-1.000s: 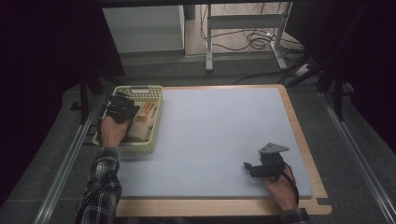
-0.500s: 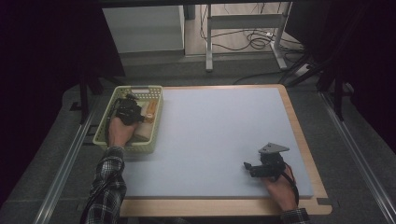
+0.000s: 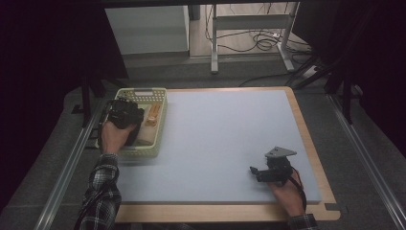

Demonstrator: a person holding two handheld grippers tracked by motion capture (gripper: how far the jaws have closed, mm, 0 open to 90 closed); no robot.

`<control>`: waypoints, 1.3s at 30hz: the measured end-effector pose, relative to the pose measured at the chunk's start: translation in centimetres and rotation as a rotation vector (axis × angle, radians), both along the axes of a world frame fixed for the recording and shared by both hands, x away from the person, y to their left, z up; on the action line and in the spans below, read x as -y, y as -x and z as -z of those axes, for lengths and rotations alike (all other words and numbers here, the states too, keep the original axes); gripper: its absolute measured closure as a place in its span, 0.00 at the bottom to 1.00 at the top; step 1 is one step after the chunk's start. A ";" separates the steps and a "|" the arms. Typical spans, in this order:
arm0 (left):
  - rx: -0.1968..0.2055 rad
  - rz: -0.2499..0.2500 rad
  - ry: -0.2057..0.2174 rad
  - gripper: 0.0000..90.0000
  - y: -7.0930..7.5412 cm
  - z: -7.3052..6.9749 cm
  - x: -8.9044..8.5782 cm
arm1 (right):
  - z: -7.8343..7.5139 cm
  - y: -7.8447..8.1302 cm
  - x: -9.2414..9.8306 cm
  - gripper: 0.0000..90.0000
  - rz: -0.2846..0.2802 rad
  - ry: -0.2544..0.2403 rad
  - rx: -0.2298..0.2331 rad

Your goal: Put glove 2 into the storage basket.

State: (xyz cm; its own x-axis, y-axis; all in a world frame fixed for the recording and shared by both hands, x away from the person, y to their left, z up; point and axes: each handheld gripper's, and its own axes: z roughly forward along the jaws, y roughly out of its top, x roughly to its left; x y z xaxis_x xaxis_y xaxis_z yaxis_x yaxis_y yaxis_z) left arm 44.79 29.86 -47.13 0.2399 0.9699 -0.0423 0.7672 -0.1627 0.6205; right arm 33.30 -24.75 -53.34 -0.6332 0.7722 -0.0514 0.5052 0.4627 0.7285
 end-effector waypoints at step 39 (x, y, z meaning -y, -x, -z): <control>0.098 0.172 0.100 0.01 5.6 -1.4 0.1 | 0.0 0.0 0.0 0.16 0.000 0.003 -0.001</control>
State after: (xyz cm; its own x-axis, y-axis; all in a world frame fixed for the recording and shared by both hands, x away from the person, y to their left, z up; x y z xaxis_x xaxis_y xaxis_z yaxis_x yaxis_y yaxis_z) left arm 39.19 29.81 -45.73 0.4088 0.9066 -0.1049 0.6687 -0.2193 0.7104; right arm 33.28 -24.75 -53.33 -0.6332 0.7721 -0.0536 0.5056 0.4650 0.7267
